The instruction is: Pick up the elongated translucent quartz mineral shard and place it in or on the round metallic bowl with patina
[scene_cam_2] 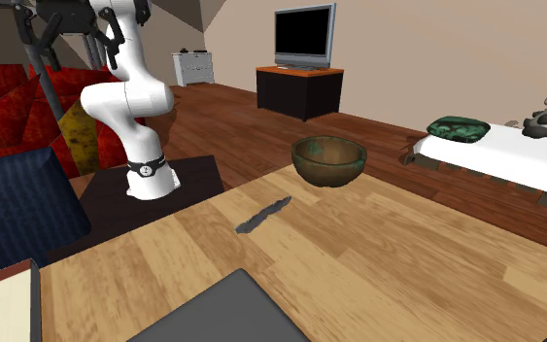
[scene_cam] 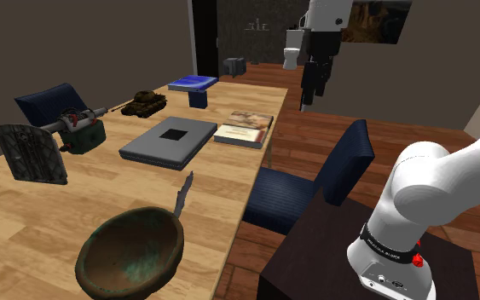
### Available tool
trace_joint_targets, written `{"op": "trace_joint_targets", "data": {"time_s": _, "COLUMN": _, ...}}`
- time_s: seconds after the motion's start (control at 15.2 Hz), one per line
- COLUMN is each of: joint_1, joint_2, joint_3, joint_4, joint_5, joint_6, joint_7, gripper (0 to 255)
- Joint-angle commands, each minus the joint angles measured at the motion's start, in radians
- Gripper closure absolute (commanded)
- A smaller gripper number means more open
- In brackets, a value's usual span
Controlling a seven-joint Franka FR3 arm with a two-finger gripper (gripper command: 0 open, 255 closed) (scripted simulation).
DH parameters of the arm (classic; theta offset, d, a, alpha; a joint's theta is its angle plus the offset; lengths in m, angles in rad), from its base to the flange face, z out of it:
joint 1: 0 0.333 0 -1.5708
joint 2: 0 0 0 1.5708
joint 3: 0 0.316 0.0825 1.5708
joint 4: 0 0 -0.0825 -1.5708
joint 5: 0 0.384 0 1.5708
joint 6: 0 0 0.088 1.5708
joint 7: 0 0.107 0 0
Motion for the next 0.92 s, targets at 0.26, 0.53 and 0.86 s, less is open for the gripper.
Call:
{"op": "trace_joint_targets", "data": {"time_s": 0.26, "joint_1": -0.012, "joint_2": 0.011, "joint_3": 0.118, "joint_4": -0.049, "joint_5": 0.067, "joint_6": 0.064, "joint_7": 0.198, "gripper": 0}}
{"op": "trace_joint_targets", "data": {"time_s": 0.53, "joint_1": -0.027, "joint_2": 0.060, "joint_3": 0.239, "joint_4": -0.067, "joint_5": 0.127, "joint_6": 0.136, "joint_7": 0.393, "gripper": 0}}
{"op": "trace_joint_targets", "data": {"time_s": 0.86, "joint_1": -0.057, "joint_2": 0.174, "joint_3": 0.388, "joint_4": -0.045, "joint_5": 0.175, "joint_6": 0.233, "joint_7": 0.640, "gripper": 0}}
